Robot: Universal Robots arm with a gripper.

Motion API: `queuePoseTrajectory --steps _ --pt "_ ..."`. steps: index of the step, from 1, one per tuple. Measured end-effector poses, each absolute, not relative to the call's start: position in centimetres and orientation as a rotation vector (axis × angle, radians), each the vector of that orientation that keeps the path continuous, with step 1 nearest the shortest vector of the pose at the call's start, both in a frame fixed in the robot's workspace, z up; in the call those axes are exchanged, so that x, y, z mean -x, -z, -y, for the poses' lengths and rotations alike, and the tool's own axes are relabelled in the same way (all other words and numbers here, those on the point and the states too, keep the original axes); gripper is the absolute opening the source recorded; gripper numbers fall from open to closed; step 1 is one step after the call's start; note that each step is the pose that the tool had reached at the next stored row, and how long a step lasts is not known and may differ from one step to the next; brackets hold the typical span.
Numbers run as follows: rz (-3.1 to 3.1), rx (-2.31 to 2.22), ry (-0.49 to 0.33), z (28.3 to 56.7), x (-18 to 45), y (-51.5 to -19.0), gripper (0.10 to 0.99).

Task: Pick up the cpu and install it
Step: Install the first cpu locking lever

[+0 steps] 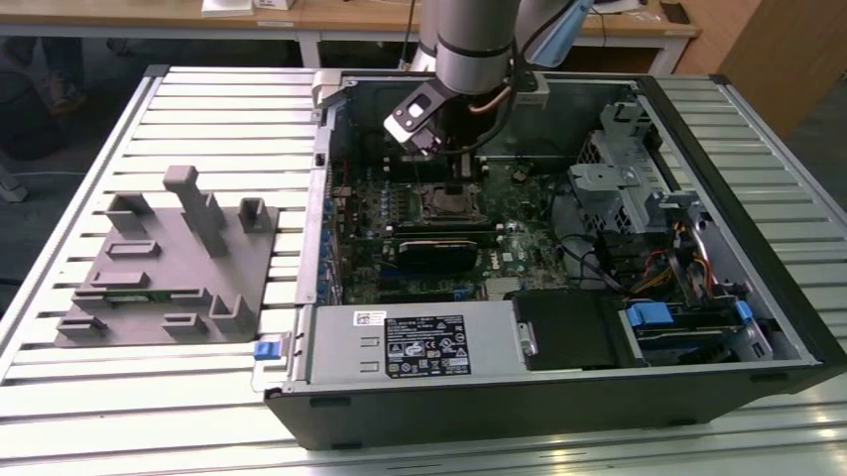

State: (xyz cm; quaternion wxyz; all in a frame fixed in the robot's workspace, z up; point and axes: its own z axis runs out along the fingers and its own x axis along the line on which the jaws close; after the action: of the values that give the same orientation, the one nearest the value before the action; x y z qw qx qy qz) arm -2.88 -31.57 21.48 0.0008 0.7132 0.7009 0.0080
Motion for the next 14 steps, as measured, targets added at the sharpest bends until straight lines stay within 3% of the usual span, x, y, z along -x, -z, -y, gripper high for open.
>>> queuePoseTrajectory --steps 14 --pt "-2.201 -2.239 -0.025 31.6 2.9 -22.7 0.106"
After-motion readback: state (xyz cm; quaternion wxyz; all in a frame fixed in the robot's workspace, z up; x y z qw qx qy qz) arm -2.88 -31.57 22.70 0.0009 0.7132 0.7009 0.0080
